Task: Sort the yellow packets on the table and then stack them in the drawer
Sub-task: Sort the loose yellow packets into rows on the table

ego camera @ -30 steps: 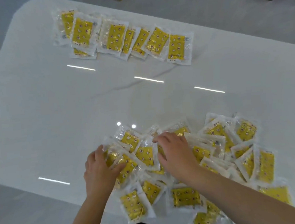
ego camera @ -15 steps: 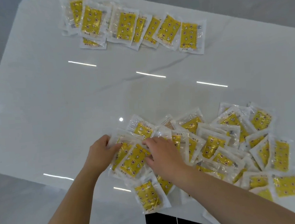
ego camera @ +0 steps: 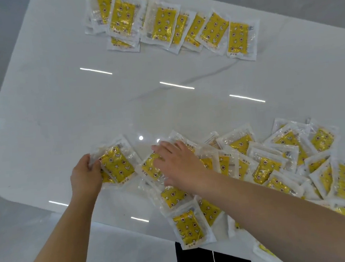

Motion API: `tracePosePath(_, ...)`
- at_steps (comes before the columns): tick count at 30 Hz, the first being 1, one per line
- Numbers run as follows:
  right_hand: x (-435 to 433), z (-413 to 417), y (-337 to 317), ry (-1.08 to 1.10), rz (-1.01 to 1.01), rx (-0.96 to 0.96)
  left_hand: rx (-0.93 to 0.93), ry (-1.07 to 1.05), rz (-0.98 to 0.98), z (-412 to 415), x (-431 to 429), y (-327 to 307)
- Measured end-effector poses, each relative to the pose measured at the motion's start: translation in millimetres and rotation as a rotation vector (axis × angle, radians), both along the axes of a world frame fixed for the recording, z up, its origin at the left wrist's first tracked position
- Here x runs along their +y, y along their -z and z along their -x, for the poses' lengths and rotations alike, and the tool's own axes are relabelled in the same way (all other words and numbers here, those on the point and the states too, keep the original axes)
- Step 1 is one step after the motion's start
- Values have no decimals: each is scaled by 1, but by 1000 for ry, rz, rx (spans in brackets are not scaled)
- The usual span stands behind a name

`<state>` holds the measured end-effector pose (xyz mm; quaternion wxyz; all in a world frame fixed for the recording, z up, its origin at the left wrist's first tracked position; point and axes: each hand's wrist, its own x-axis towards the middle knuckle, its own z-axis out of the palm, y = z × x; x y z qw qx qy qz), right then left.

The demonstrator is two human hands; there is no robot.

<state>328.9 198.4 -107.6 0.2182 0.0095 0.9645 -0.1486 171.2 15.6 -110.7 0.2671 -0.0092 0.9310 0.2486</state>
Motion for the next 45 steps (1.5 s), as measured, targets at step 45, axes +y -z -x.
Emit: tracePosePath(45,204,6,-23,1628,1305,16,-191,-121,-395,11,184,-53)
